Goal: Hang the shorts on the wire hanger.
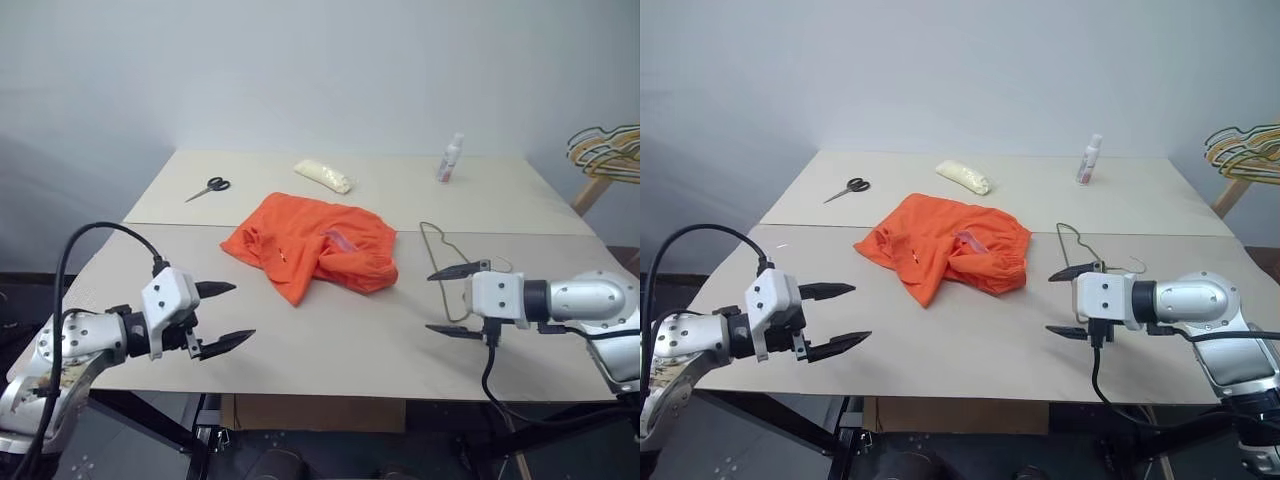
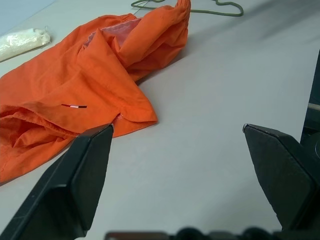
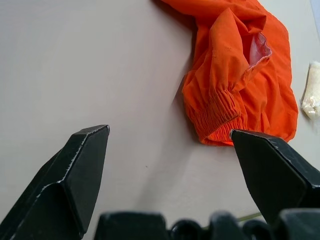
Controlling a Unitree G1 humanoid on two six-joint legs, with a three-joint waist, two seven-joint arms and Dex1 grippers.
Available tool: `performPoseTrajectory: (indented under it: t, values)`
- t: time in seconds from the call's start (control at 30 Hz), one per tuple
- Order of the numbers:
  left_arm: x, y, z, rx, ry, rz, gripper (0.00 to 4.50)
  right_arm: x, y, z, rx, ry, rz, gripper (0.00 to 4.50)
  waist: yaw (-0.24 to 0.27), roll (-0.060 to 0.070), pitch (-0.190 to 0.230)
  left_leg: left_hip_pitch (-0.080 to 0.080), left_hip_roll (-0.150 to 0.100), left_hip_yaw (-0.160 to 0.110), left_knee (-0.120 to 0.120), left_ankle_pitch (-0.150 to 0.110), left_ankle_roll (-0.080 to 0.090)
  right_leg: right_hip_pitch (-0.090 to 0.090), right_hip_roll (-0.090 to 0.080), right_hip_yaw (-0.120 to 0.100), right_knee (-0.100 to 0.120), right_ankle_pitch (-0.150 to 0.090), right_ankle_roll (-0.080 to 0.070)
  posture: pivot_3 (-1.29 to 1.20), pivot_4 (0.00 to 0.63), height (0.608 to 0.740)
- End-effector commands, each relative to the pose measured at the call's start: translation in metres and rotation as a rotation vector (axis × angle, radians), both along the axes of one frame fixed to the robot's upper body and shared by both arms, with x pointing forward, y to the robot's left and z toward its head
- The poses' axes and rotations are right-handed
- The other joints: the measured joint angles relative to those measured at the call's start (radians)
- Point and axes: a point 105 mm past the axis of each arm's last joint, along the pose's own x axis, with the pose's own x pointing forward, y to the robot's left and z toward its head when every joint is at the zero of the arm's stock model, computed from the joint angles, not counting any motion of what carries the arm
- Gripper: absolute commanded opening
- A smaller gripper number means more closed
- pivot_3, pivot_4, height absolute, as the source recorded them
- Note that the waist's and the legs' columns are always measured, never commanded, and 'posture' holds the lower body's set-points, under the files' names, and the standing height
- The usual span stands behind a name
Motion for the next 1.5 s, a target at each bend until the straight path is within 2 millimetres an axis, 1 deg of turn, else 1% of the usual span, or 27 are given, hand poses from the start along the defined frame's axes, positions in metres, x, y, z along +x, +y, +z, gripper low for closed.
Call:
performPoseTrajectory:
  t: [0.03, 0.23, 0.37, 0.47, 0.57, 0.73, 0.83, 0.93, 1.03, 1.17, 1.27, 1.33, 1.4, 1.43, 1.5]
  values:
    - [0.004, 0.000, 0.008, 0.000, -0.039, 0.011, 4.50, 0.003, 0.002, 0.017, 0.007, -0.060, 0.007, 4.48, 0.000, 0.000, 0.000, 0.000, 0.000, 0.000, 0.000, 0.000, 0.000, 0.000, 0.000, 0.000, 0.000, 0.000, 0.000, 0.27, 0.000, 0.740]
    - [0.005, -0.002, 0.011, -0.018, -0.043, 0.011, 4.50, 0.003, 0.001, 0.016, 0.006, -0.060, 0.005, 4.48, 0.000, 0.000, 0.000, 0.000, 0.000, 0.000, 0.000, 0.000, 0.000, 0.000, 0.000, 0.000, 0.000, 0.000, 0.000, 0.27, 0.000, 0.740]
    - [0.004, -0.002, 0.005, 0.017, -0.037, 0.002, 4.50, 0.004, 0.001, 0.016, 0.009, -0.054, 0.002, 4.48, 0.000, 0.000, 0.000, 0.000, 0.000, 0.000, 0.000, 0.000, 0.000, 0.000, 0.000, 0.000, 0.000, 0.000, 0.000, 0.27, 0.000, 0.740]
    - [0.004, -0.003, 0.004, 0.011, -0.036, 0.005, 4.50, 0.008, 0.002, 0.015, 0.010, -0.053, -0.001, 4.48, 0.000, 0.000, 0.000, 0.000, 0.000, 0.000, 0.000, 0.000, 0.000, 0.000, 0.000, 0.000, 0.000, 0.000, 0.000, 0.26, 0.000, 0.740]
    - [0.001, -0.005, -0.001, 0.018, -0.016, -0.011, 4.50, 0.014, 0.006, 0.016, 0.000, -0.062, -0.003, 4.48, -0.005, 0.000, 0.000, 0.000, 0.000, 0.000, 0.000, 0.000, 0.000, 0.000, 0.000, 0.000, 0.000, 0.000, 0.000, 0.25, 0.000, 0.740]
    - [-0.002, -0.007, -0.011, 0.061, 0.032, -0.050, 4.50, 0.040, 0.020, 0.013, -0.053, -0.117, -0.044, 4.48, -0.022, 0.000, 0.000, 0.000, 0.000, 0.001, 0.000, 0.000, -0.001, 0.000, 0.000, 0.000, 0.000, 0.000, 0.000, 0.22, 0.000, 0.740]
    - [-0.003, -0.008, -0.017, 0.096, 0.053, -0.075, 4.50, 0.064, 0.034, 0.011, -0.067, -0.135, -0.072, 4.48, -0.036, 0.000, 0.000, 0.000, 0.000, 0.000, 0.000, 0.001, -0.002, 0.000, 0.000, 0.000, 0.000, 0.000, 0.000, 0.21, 0.000, 0.740]
    - [-0.004, -0.010, -0.019, 0.106, 0.058, -0.087, 4.50, 0.083, 0.046, 0.005, -0.104, -0.149, -0.077, 4.48, -0.057, 0.000, 0.000, 0.001, 0.000, 0.000, 0.000, 0.004, -0.007, 0.000, 0.000, 0.000, 0.000, 0.000, 0.000, 0.22, 0.000, 0.740]
    - [-0.004, -0.011, -0.019, 0.105, 0.057, -0.091, 4.50, 0.095, 0.059, 0.004, -0.119, -0.151, -0.050, 4.48, -0.063, 0.000, 0.000, 0.000, -0.001, 0.000, 0.000, 0.005, -0.010, -0.001, 0.001, 0.000, 0.000, 0.000, 0.000, 0.22, 0.000, 0.740]
    - [-0.005, -0.011, -0.022, 0.110, 0.062, -0.090, 4.50, 0.102, 0.070, -0.006, -0.153, -0.112, -0.001, 4.48, -0.070, 0.001, 0.000, 0.000, -0.001, 0.000, 0.000, 0.006, -0.010, -0.002, 0.001, 0.000, 0.000, 0.000, 0.000, 0.23, 0.000, 0.740]
    - [-0.007, -0.010, -0.024, 0.110, 0.068, -0.081, 4.50, 0.102, 0.078, -0.012, -0.153, -0.066, 0.043, 3.93, -0.080, 0.001, 0.000, 0.000, -0.001, 0.000, 0.000, 0.006, -0.011, -0.001, 0.001, 0.000, 0.001, 0.000, 0.000, 0.24, 0.000, 0.740]
    - [-0.007, -0.009, -0.024, 0.109, 0.070, -0.075, 4.50, 0.102, 0.080, -0.012, -0.146, -0.058, 0.051, 3.30, -0.084, 0.001, 0.000, 0.000, 0.000, -0.001, 0.000, 0.007, -0.011, -0.002, 0.001, 0.000, 0.001, 0.000, -0.001, 0.24, 0.000, 0.740]
    - [-0.006, -0.007, -0.025, 0.106, 0.068, -0.063, 4.50, 0.102, 0.082, -0.013, -0.144, -0.056, 0.062, 2.48, -0.085, 0.001, 0.000, 0.000, 0.000, -0.001, -0.001, 0.007, -0.012, -0.002, 0.001, 0.000, 0.002, 0.000, -0.001, 0.24, 0.000, 0.740]
    - [-0.005, -0.006, -0.025, 0.103, 0.068, -0.057, 4.50, 0.103, 0.084, -0.013, -0.139, -0.061, 0.067, 2.19, -0.085, 0.001, 0.000, 0.000, 0.000, -0.001, -0.001, 0.007, -0.012, -0.002, 0.001, 0.000, 0.002, 0.000, -0.001, 0.24, 0.000, 0.740]
    - [0.001, -0.004, -0.025, 0.073, 0.066, -0.037, 4.50, 0.104, 0.085, -0.016, -0.137, -0.066, 0.065, 1.39, -0.085, 0.001, 0.000, 0.000, 0.000, -0.001, -0.002, 0.007, -0.013, -0.002, 0.001, 0.000, 0.002, 0.000, -0.001, 0.24, 0.000, 0.740]
